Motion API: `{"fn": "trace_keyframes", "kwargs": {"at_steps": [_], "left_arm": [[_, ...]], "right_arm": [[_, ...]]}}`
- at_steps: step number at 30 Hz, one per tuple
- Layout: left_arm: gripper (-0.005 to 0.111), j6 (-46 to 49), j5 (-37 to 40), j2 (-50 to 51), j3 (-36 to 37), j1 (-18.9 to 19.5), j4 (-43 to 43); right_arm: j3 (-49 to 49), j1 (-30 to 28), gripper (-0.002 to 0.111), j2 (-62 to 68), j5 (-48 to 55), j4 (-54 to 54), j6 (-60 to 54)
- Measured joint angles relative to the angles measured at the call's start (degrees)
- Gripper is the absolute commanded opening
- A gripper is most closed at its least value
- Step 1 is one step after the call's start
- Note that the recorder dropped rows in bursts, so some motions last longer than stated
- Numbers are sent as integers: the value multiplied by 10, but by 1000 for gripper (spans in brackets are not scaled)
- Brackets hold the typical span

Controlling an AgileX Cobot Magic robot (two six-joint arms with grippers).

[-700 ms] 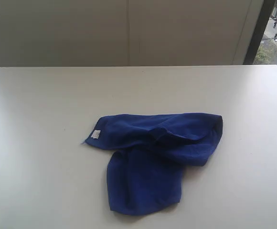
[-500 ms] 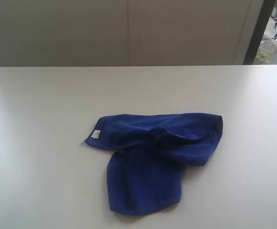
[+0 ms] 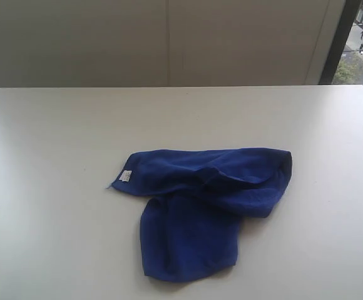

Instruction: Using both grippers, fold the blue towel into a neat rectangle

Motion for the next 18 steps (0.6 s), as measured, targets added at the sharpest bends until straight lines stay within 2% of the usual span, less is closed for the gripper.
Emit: {"fn": "trace_keyframes", "kwargs": {"at_steps": [18], "left_arm": [[0, 0, -5, 0, 0, 0, 0]], "right_arm": [[0, 1, 0, 0, 0, 0, 0]]}}
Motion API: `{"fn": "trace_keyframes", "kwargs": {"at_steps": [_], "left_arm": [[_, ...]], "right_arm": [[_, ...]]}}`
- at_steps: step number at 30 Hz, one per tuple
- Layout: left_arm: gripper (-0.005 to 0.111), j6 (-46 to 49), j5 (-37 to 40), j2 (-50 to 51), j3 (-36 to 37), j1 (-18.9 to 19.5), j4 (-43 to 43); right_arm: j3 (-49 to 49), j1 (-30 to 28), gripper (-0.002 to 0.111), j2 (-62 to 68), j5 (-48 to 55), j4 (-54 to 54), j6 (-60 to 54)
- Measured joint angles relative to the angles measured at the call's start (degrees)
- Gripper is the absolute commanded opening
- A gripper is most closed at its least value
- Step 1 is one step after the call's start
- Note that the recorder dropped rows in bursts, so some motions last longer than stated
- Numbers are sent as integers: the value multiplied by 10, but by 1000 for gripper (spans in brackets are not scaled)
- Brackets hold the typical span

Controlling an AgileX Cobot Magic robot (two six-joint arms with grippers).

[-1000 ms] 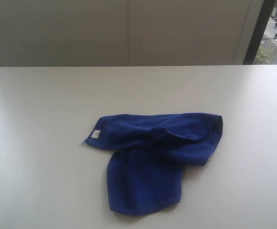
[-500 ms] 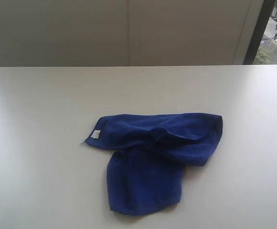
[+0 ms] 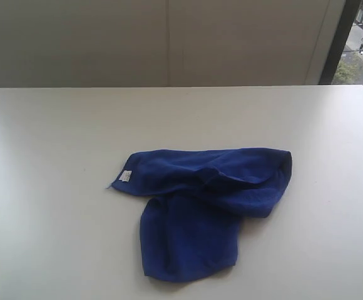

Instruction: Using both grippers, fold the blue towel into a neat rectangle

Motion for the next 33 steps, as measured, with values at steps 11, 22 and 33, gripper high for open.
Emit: {"fn": "trace_keyframes", "kwargs": {"at_steps": [11, 22, 33], "left_arm": [[0, 0, -46, 0, 0, 0, 0], [0, -182, -385, 27, -3, 0, 8], [0, -517, -565, 425, -245, 0, 555]], "right_arm": [[0, 0, 0, 0, 0, 0, 0], [0, 0, 0, 0, 0, 0, 0], [0, 0, 0, 0, 0, 0, 0]]}}
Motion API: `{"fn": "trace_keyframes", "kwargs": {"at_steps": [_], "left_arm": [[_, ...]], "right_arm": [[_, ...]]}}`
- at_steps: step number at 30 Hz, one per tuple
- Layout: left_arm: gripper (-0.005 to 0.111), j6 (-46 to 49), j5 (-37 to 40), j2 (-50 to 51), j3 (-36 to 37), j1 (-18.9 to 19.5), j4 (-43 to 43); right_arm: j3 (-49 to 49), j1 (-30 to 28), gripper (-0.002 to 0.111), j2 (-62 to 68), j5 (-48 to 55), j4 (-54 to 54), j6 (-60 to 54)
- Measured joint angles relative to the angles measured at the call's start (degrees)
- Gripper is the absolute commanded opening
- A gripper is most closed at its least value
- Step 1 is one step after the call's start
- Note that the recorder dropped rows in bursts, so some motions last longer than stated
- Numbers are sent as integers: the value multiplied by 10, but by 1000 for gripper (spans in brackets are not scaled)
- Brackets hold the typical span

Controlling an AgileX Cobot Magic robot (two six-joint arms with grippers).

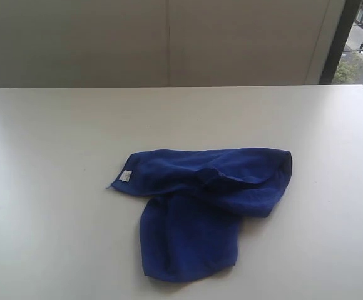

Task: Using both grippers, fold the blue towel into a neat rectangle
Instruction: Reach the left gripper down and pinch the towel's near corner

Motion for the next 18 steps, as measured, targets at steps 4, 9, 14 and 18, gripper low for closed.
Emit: {"fn": "trace_keyframes", "kwargs": {"at_steps": [4, 9, 14, 18], "left_arm": [[0, -95, -28, 125, -81, -9, 151], [0, -175, 47, 238, -176, -94, 300], [0, -227, 176, 330, -255, -223, 424], [0, -238, 209, 415, -315, -296, 450]], "right_arm": [[0, 0, 0, 0, 0, 0, 0], [0, 0, 0, 0, 0, 0, 0], [0, 0, 0, 0, 0, 0, 0], [0, 0, 0, 0, 0, 0, 0]]}}
